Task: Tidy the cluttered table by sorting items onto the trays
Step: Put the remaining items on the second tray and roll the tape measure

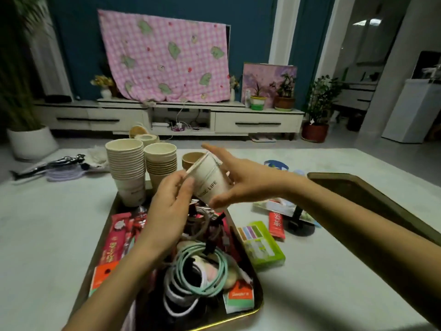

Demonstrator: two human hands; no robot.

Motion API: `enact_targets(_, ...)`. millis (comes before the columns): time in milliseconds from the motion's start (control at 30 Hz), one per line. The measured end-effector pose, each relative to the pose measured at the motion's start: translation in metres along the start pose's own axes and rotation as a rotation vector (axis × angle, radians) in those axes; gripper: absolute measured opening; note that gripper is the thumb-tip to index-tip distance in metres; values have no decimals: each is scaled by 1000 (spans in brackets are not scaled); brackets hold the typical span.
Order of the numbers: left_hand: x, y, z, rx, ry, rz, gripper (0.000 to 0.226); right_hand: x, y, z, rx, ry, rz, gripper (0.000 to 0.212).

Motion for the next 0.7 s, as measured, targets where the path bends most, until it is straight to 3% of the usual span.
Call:
enact_targets(67, 15, 1, -3, -29, 64, -35, 18, -13, 6, 23, 69, -25, 41, 97)
enact_targets(200, 35, 6, -10, -135, 247, -77, 12, -9, 25, 40, 108, -34, 22, 20)
enact_targets(267, 41, 7, -4, -98, 230, -109, 20, -2, 38, 34, 73, -10, -24, 4)
enact_targets(333, 59, 7, 6, 14, 169, -207, 36, 15, 57, 20, 17, 34, -188, 8)
enact_targets(400, 82, 7, 16, 82, 172, -320, 28, 39, 77, 5, -40, -57, -431, 23)
enact_targets(467, 101, 8, 29, 143, 238, -374, 15, 49, 94, -12, -152, -237, -550, 35)
enact_targets(533, 116, 9, 48, 221, 321, -378, 15, 38, 115, -28, -258, -338, -519, 38)
enact_targets(700, 140, -2, 98, 458, 561, -272, 31, -10, 148, -53, -362, -375, -247, 38)
Point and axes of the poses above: each hand's wrist, its own y-axis towards the middle knuckle, its own x-axis out of the back of the hand, z = x × y, the point moved 8 cm from there along y, towards the middle knuckle, and after that the axes turned 3 degrees about y, right-handed, at the moved point
